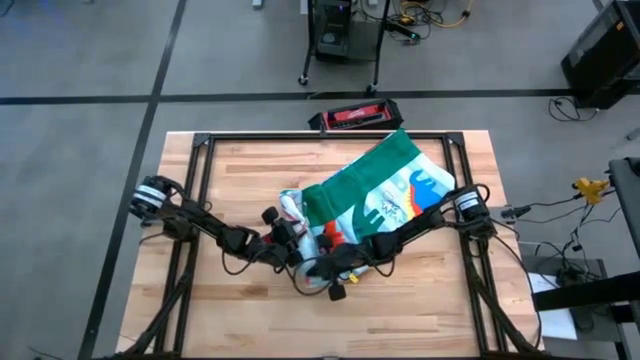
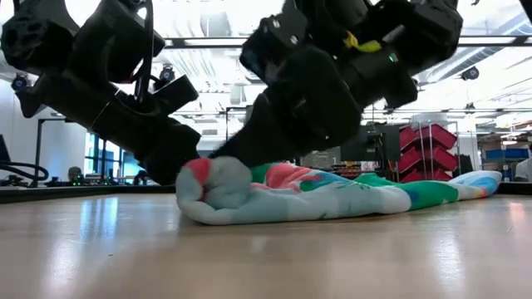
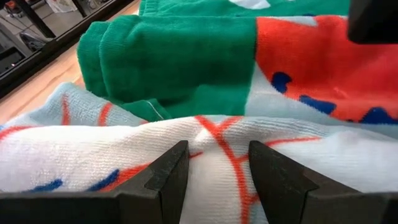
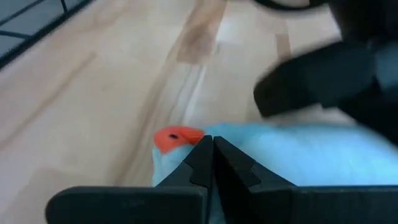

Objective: Roll towel
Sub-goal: Roll the multi-color dinosaur print towel

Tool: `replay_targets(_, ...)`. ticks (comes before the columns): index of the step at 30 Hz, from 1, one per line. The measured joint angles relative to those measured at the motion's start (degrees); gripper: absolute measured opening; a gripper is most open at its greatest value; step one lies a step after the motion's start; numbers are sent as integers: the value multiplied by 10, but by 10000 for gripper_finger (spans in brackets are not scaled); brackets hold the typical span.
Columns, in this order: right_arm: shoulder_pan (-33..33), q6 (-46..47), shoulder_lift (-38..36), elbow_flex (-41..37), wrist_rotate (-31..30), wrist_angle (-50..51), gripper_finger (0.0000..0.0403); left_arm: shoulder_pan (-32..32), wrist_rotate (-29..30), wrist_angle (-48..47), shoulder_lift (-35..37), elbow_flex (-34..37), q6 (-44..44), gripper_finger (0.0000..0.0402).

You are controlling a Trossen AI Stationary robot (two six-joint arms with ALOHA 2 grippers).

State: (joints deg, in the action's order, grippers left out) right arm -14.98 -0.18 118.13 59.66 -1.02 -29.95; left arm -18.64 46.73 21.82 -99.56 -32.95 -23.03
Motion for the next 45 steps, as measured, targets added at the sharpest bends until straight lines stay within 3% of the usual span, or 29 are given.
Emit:
replay_targets(11,-10,12,-1,-21,8,-23,0,19,-2,-4,15,1,42,147)
replay_targets(18,-11,30,0,-22,22,-20,0,68,-59,1,21,0,78,131)
replay_targets(24,-19,48,0,-22,37,-19,0,73,-88,-4,23,0,82,122)
replay_targets(29,-37,68,2,-23,70,6,0,70,-99,-80,39,-1,37,120)
replay_targets(33,-45,79,3,-23,57,13,0,60,-87,-155,76,0,15,120)
replay_targets(39,-48,40,-19,-23,34,3,0,57,-86,-168,119,3,31,119)
replay_targets(45,-35,-16,-72,-14,30,-41,0,57,-83,-153,96,3,23,119)
